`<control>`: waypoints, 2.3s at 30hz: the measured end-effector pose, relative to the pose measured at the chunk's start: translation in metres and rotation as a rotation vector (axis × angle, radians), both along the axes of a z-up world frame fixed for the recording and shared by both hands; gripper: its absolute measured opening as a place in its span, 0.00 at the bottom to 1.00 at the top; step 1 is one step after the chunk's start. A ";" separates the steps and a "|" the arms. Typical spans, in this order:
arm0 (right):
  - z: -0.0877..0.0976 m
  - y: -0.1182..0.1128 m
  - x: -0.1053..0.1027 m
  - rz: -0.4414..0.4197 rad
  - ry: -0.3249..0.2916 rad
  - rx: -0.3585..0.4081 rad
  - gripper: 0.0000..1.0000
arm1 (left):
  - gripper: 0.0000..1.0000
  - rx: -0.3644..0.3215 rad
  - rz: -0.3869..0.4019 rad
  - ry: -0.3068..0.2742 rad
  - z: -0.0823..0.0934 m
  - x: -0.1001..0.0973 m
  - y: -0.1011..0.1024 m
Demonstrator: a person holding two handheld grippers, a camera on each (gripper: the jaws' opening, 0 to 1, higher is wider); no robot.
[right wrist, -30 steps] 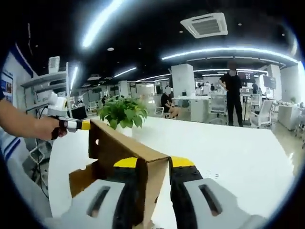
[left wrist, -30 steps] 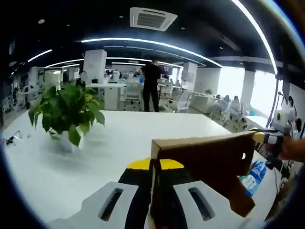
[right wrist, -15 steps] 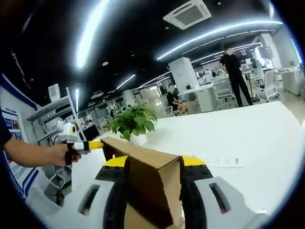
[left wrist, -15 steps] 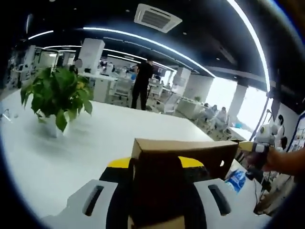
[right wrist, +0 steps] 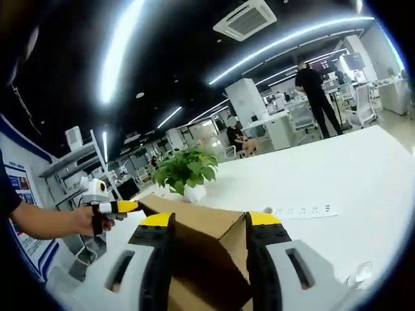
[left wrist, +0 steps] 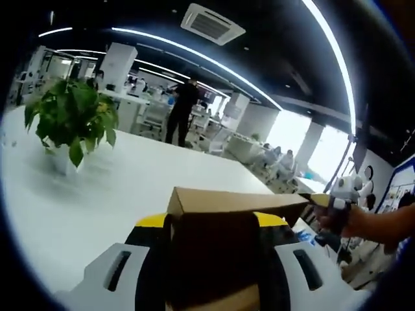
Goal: Operate the shoe box by opening the lid, removing the specified soft item, and placing it in the target area until the item is outside and the box remains undamaged.
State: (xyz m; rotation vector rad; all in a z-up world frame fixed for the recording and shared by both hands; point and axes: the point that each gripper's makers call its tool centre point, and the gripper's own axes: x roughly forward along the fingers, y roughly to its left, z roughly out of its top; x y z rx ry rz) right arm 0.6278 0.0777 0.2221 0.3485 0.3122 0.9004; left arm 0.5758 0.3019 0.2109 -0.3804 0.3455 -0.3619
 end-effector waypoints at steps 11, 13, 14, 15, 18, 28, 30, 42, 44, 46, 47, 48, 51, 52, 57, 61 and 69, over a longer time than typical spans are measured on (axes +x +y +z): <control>-0.001 0.001 -0.030 -0.013 0.039 0.022 0.40 | 0.53 -0.044 -0.010 0.050 -0.008 -0.026 0.004; -0.002 0.001 -0.038 -0.015 0.049 0.025 0.40 | 0.52 -0.068 0.002 0.065 -0.010 -0.031 0.007; -0.003 0.001 -0.041 -0.016 0.051 0.024 0.40 | 0.52 -0.084 0.007 0.072 -0.012 -0.032 0.008; -0.004 0.000 -0.046 -0.020 0.056 0.026 0.39 | 0.51 -0.097 0.012 0.078 -0.013 -0.034 0.010; -0.008 -0.001 -0.057 -0.034 0.071 0.036 0.39 | 0.50 -0.105 0.014 0.090 -0.018 -0.038 0.012; -0.023 -0.005 -0.083 -0.051 0.100 0.031 0.36 | 0.51 -0.136 0.028 0.129 -0.040 -0.059 0.013; -0.028 -0.005 -0.089 -0.047 0.104 0.017 0.36 | 0.50 -0.141 0.029 0.141 -0.044 -0.062 0.014; -0.056 -0.006 -0.109 -0.035 0.143 -0.015 0.36 | 0.51 -0.149 0.038 0.194 -0.072 -0.086 0.009; -0.061 -0.007 -0.113 -0.033 0.146 -0.028 0.36 | 0.50 -0.145 0.036 0.204 -0.077 -0.088 0.008; -0.066 -0.007 -0.117 -0.031 0.154 -0.033 0.35 | 0.50 -0.149 0.038 0.214 -0.080 -0.090 0.008; -0.068 -0.008 -0.118 -0.031 0.156 -0.033 0.35 | 0.51 -0.150 0.039 0.215 -0.081 -0.091 0.008; -0.072 -0.008 -0.120 -0.030 0.160 -0.037 0.35 | 0.51 -0.148 0.039 0.217 -0.083 -0.091 0.007; -0.083 -0.009 -0.125 -0.029 0.185 -0.049 0.34 | 0.51 -0.148 0.040 0.240 -0.093 -0.096 0.005; -0.084 -0.009 -0.125 -0.029 0.181 -0.052 0.34 | 0.52 -0.145 0.039 0.241 -0.096 -0.097 0.004; -0.099 -0.011 -0.128 -0.026 0.206 -0.070 0.33 | 0.51 -0.145 0.043 0.268 -0.108 -0.100 0.004; -0.114 -0.011 -0.132 -0.019 0.223 -0.088 0.33 | 0.51 -0.140 0.043 0.285 -0.116 -0.102 0.003; -0.135 -0.010 -0.136 -0.006 0.250 -0.124 0.33 | 0.53 -0.134 0.045 0.321 -0.134 -0.101 0.002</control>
